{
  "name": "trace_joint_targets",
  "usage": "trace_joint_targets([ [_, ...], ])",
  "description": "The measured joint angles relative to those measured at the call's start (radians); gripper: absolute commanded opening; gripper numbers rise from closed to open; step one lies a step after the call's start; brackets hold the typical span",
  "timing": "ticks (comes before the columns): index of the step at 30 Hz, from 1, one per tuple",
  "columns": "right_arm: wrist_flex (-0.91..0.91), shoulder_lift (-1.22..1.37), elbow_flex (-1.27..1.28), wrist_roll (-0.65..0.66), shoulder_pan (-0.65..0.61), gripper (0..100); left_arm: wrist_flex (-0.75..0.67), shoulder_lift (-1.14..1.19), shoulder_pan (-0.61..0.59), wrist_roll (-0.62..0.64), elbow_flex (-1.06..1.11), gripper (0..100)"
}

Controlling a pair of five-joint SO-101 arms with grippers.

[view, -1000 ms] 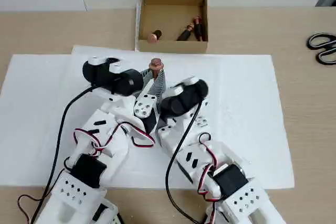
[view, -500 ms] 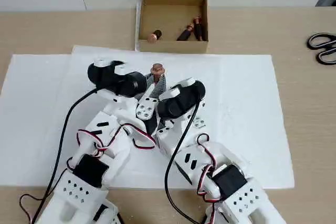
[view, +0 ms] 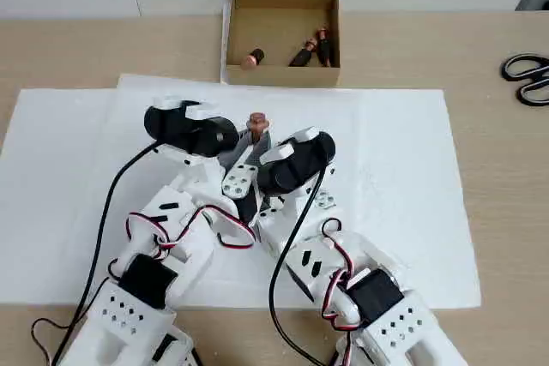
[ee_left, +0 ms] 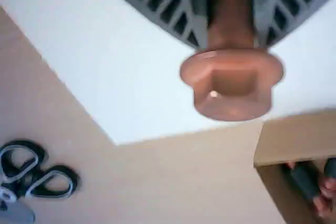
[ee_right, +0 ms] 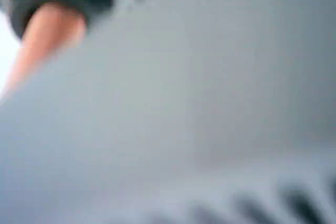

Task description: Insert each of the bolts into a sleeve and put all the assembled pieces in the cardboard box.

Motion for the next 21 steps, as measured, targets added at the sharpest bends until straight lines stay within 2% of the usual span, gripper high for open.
trace_joint_targets([
  [7,0.0,0.0,0.0,0.0,0.011,0.4,0.086,-0.032,0.003,0.0,0.0,1],
  [21,0.0,0.003,0.014,0.0,0.011,0.4,0.109,-0.057,0.005,0.005,0.051,1],
])
